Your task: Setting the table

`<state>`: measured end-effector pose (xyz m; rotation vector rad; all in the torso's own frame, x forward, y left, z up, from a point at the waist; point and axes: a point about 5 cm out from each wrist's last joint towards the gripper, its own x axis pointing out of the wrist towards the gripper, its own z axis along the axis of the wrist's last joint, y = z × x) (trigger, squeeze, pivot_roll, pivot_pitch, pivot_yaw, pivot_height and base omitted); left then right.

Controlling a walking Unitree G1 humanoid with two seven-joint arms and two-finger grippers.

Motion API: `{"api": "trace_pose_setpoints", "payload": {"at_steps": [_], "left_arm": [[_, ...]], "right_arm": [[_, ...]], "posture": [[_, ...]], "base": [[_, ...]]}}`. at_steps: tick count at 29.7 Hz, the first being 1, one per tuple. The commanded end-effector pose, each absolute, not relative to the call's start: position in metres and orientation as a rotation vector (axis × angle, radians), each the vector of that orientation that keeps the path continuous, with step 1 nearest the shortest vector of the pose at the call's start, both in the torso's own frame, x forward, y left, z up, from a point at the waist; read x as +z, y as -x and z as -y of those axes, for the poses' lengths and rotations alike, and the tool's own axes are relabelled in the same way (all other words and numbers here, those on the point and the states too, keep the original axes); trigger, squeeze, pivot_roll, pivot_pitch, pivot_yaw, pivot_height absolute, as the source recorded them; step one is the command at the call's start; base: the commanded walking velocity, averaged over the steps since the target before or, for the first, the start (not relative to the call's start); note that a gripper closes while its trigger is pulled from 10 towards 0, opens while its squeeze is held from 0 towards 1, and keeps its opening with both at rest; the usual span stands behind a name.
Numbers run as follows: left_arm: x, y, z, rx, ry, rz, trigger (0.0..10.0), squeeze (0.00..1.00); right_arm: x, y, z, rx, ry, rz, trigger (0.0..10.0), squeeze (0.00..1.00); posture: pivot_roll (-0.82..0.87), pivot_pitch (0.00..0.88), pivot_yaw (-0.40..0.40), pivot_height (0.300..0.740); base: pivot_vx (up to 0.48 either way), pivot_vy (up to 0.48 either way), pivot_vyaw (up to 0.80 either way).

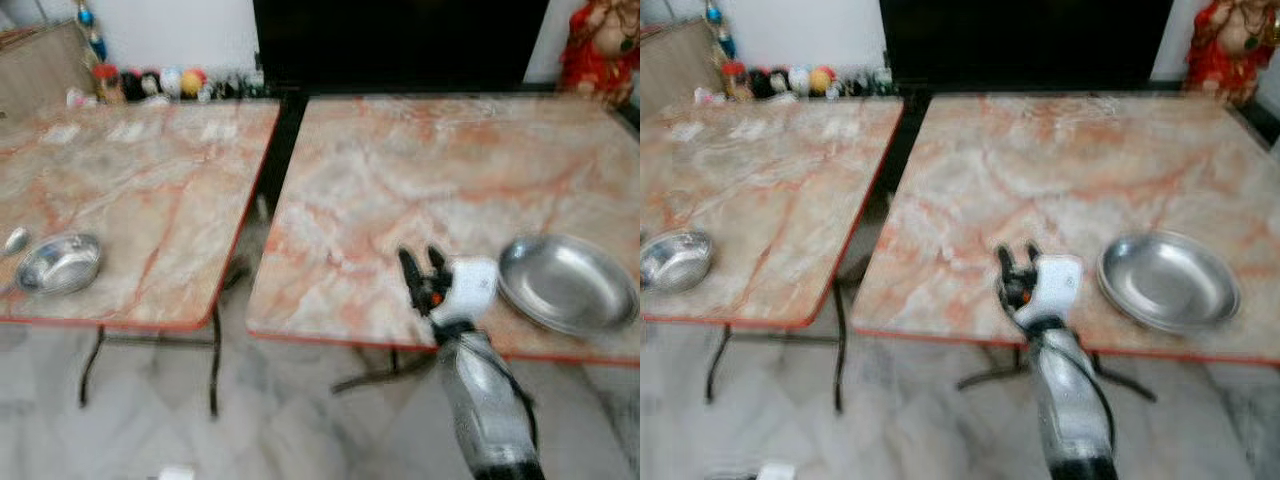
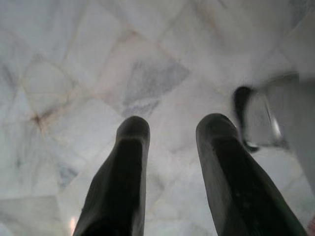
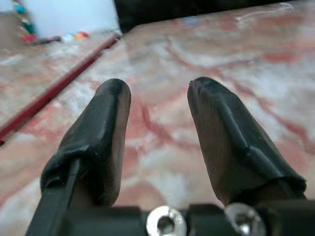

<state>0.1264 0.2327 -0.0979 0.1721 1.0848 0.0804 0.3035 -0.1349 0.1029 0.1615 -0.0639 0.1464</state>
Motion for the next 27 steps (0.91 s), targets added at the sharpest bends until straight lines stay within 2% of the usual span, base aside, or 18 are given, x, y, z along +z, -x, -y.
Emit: {"api": "trace_pose_setpoints", "payload": {"at_steps": [1, 5, 12, 20, 27], "left_arm": [[-0.095, -0.127, -0.242, 0.093, -0.186, -1.081, 10.0, 0.0], [-0.095, -0.124, -0.245, 0.094, -0.191, -1.088, 10.0, 0.0], [-0.097, -0.12, -0.243, 0.083, -0.194, -1.102, 10.0, 0.0], [-0.101, -0.121, -0.225, 0.048, -0.192, -1.105, 10.0, 0.0], [-0.102, -0.123, -0.22, 0.044, -0.185, -1.096, 10.0, 0.0]], "right_arm": [[0.109, -0.307, 0.126, 0.167, -0.177, 0.084, 10.0, 0.0], [0.107, -0.307, 0.126, 0.165, -0.177, 0.078, 10.0, 0.0], [0.106, -0.307, 0.14, 0.134, -0.156, 0.081, 10.0, 0.0], [0.107, -0.308, 0.149, 0.113, -0.141, 0.088, 10.0, 0.0], [0.106, -0.308, 0.147, 0.126, -0.14, 0.083, 10.0, 0.0]], "posture": [[-0.15, 0.0, 0.04, 0.74], [-0.15, 0.0, 0.048, 0.74], [-0.17, 0.0, 0.056, 0.74], [-0.18, 0.0, 0.057, 0.74], [-0.17, 0.0, 0.054, 0.74]], "base": [[0.0, 0.48, 0.0], [0.0, 0.48, 0.0], [0.0, 0.48, 0.0], [0.0, 0.48, 0.0], [0.0, 0.48, 0.0]]}}
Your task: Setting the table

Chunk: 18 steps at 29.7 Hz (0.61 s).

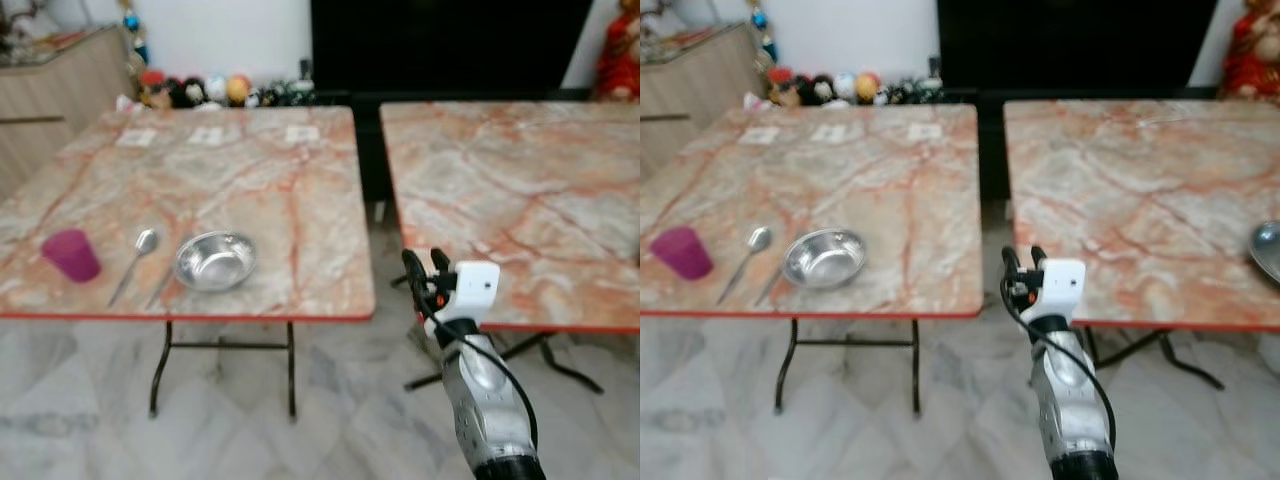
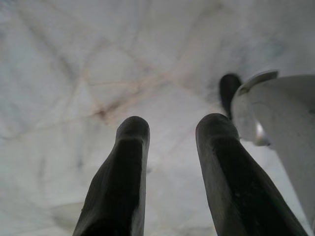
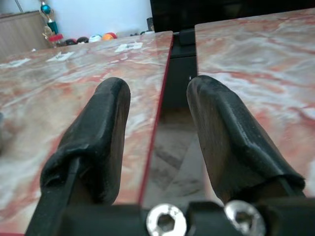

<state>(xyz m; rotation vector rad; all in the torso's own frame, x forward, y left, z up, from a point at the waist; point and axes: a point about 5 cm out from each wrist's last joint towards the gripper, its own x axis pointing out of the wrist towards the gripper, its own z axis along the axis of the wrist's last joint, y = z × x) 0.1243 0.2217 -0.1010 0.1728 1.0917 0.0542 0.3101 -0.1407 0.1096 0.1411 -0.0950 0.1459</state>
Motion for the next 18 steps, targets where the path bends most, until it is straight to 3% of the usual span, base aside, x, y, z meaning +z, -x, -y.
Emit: {"api": "trace_pose_setpoints", "payload": {"at_steps": [1, 13, 18], "left_arm": [[-0.102, -0.124, -0.219, 0.035, -0.187, -1.092, 10.0, 0.0], [-0.09, -0.147, -0.234, 0.103, -0.175, -1.004, 10.0, 0.0], [-0.086, -0.153, -0.238, 0.121, -0.178, -0.98, 10.0, 0.0]], "right_arm": [[0.106, -0.308, 0.147, 0.131, -0.135, 0.083, 10.0, 0.0], [0.109, -0.311, 0.134, 0.157, -0.165, 0.079, 10.0, 0.0], [0.109, -0.31, 0.13, 0.177, -0.161, 0.083, 10.0, 0.0]], "posture": [[-0.17, 0.0, 0.056, 0.74], [-0.14, 0.0, 0.004, 0.74], [-0.14, 0.0, 0.021, 0.74]], "base": [[0.0, 0.48, 0.0], [0.0, 0.48, 0.0], [0.0, 0.13, 0.0]]}}
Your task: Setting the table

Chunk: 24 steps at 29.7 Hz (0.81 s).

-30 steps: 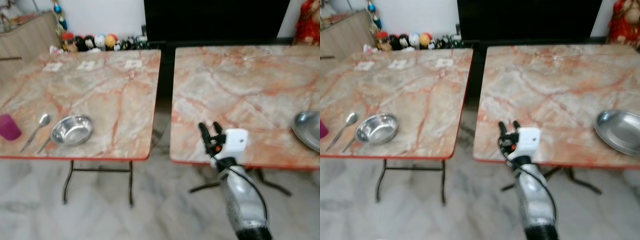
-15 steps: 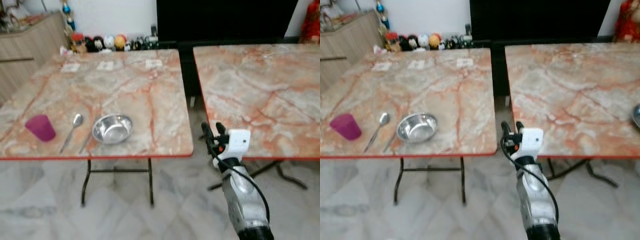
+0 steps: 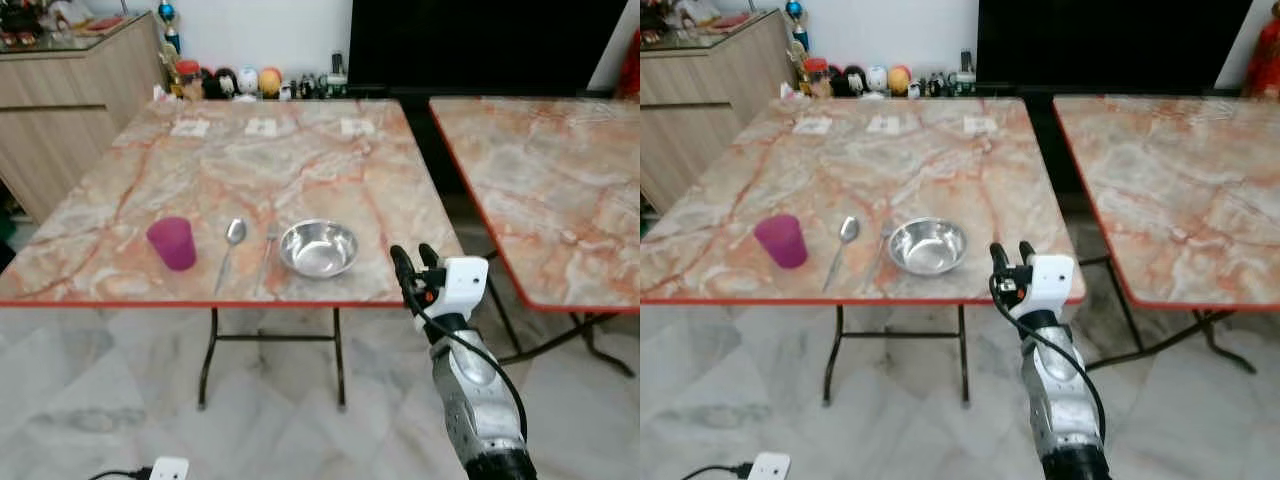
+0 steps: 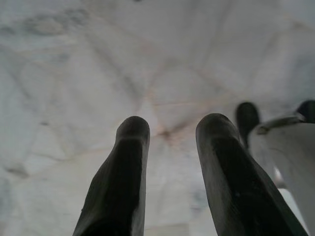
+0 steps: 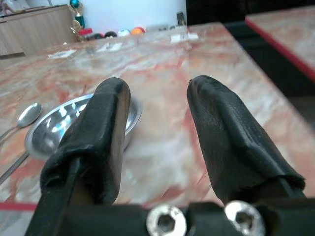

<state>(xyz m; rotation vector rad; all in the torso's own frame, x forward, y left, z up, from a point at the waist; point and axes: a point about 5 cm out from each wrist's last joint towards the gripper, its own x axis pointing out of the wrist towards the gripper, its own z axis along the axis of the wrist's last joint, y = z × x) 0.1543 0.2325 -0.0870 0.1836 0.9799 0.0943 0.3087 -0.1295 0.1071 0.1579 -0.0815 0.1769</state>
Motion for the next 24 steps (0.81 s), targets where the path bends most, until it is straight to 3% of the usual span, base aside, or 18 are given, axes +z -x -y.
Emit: {"api": "trace_pose_setpoints", "payload": {"at_steps": [1, 17, 24], "left_arm": [[-0.085, -0.155, -0.238, 0.122, -0.175, -0.968, 10.0, 0.0], [-0.078, -0.172, -0.232, 0.073, -0.179, -0.906, 10.0, 0.0], [-0.08, -0.169, -0.23, 0.073, -0.173, -0.917, 10.0, 0.0]], "right_arm": [[0.109, -0.311, 0.131, 0.167, -0.163, 0.083, 10.0, 0.0], [0.105, -0.312, 0.131, 0.121, -0.191, 0.085, 10.0, 0.0], [0.109, -0.313, 0.13, 0.124, -0.191, 0.094, 10.0, 0.0]], "posture": [[-0.13, 0.0, 0.029, 0.74], [-0.12, 0.0, 0.067, 0.74], [-0.13, 0.0, 0.06, 0.74]], "base": [[0.0, 0.0, 0.0], [0.0, 0.0, 0.0], [0.282, 0.0, 0.0]]}}
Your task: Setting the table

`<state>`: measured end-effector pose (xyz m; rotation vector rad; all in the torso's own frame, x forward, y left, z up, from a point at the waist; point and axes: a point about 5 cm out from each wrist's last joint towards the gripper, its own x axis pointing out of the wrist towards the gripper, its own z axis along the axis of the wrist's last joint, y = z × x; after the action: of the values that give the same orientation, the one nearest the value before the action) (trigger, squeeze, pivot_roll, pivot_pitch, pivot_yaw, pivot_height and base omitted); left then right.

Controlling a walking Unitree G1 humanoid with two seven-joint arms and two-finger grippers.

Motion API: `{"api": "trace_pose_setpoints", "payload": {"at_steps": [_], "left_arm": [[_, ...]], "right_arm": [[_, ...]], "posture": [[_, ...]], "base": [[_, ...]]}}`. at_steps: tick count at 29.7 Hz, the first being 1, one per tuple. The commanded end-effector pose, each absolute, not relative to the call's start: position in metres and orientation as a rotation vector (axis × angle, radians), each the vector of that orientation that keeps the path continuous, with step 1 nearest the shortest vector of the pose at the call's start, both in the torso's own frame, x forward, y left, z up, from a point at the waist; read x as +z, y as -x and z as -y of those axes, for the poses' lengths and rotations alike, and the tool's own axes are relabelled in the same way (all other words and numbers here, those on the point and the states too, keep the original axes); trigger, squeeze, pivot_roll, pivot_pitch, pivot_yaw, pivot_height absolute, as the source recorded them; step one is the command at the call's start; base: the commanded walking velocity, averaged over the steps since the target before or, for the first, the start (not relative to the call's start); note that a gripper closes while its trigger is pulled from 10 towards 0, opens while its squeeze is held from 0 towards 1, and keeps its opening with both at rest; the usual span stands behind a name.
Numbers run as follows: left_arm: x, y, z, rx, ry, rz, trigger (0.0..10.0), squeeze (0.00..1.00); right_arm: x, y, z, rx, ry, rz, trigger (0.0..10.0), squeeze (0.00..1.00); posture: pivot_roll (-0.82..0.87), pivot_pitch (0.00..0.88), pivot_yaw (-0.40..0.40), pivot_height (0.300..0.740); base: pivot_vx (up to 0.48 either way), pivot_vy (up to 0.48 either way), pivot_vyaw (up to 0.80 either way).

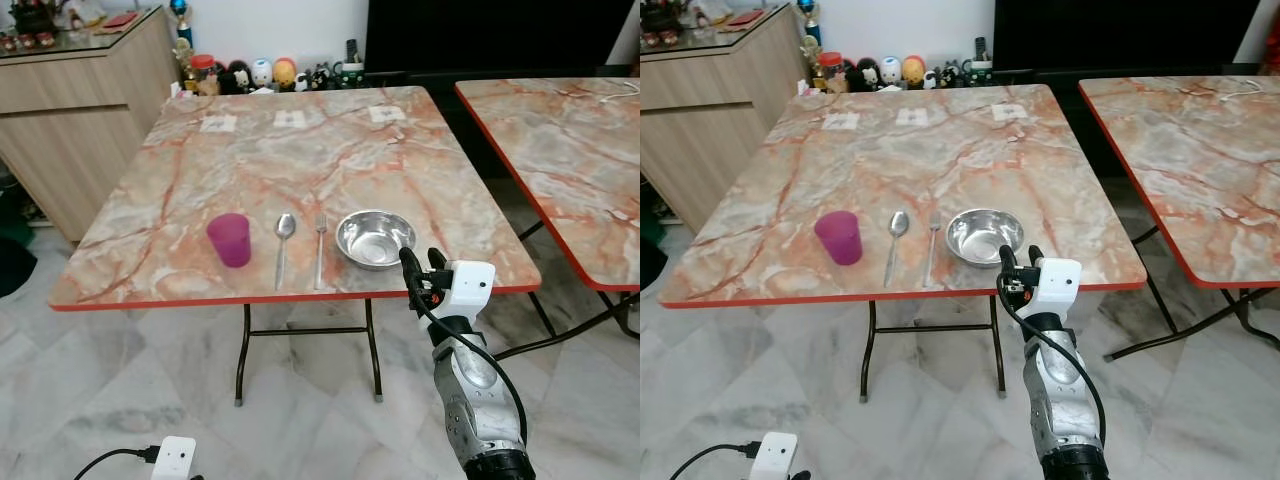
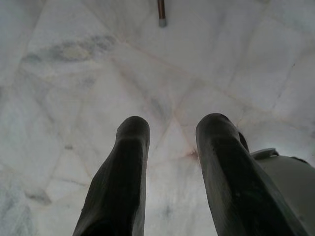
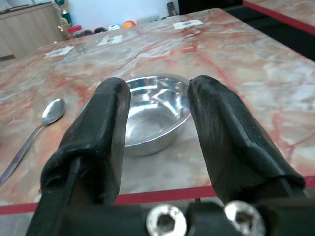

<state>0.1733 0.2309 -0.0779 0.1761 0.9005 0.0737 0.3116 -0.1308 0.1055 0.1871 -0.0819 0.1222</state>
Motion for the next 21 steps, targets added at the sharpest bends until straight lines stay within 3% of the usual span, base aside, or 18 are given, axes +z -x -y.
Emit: {"api": "trace_pose_setpoints", "payload": {"at_steps": [1, 15, 21], "left_arm": [[-0.081, -0.168, -0.23, 0.074, -0.171, -0.919, 10.0, 0.0], [-0.083, -0.162, -0.232, 0.101, -0.152, -0.937, 10.0, 0.0], [-0.085, -0.156, -0.235, 0.109, -0.155, -0.964, 10.0, 0.0]], "right_arm": [[0.109, -0.313, 0.13, 0.123, -0.189, 0.095, 10.0, 0.0], [0.107, -0.31, 0.13, 0.123, -0.187, 0.09, 10.0, 0.0], [0.106, -0.308, 0.13, 0.113, -0.2, 0.084, 10.0, 0.0]], "posture": [[-0.13, 0.0, 0.06, 0.74], [-0.13, 0.0, 0.059, 0.74], [-0.12, 0.0, 0.055, 0.74]], "base": [[0.296, 0.0, 0.0], [0.298, 0.0, 0.0], [0.0, 0.0, 0.0]]}}
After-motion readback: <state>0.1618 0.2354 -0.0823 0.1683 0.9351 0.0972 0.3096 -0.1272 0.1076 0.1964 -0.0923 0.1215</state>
